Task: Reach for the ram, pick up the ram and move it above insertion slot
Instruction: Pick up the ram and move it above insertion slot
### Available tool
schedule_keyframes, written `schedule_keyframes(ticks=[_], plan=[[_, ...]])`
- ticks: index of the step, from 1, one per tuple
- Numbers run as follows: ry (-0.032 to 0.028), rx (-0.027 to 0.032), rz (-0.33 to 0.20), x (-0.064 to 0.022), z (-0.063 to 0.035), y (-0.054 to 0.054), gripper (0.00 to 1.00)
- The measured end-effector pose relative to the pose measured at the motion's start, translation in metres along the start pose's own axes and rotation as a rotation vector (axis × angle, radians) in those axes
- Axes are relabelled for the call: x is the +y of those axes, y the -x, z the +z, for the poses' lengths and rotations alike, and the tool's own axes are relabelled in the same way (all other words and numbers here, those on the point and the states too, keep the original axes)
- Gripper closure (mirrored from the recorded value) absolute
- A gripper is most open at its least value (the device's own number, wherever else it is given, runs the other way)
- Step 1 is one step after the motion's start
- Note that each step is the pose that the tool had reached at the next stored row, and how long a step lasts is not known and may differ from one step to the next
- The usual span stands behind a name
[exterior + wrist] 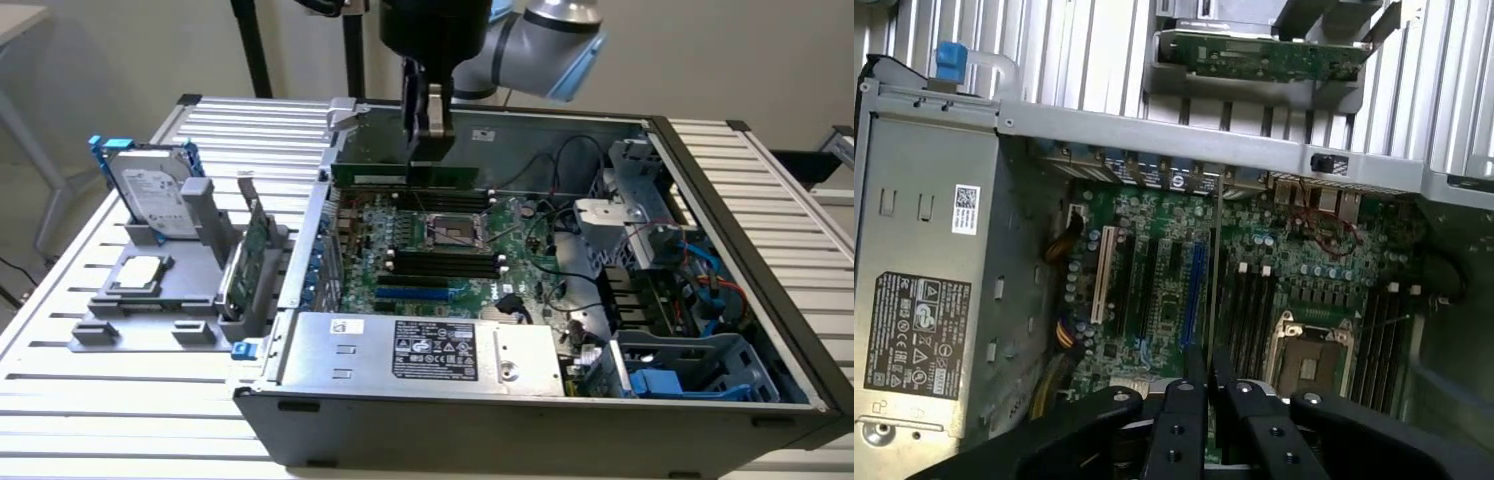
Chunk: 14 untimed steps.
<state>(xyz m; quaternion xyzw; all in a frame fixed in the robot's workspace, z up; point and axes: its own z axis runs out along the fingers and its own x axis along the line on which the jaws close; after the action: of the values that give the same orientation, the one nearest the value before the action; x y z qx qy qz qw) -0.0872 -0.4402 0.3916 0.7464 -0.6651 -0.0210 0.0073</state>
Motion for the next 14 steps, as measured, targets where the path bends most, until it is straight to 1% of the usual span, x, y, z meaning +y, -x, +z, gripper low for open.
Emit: schedule_keyframes(ticks=[10,14], plan=[[0.0005,0.0033,0.000,-0.0266,0.0052,0.032,0.86],[0.0006,0.0045,0.002,-0.0350,0.0067,0.038,0.86]])
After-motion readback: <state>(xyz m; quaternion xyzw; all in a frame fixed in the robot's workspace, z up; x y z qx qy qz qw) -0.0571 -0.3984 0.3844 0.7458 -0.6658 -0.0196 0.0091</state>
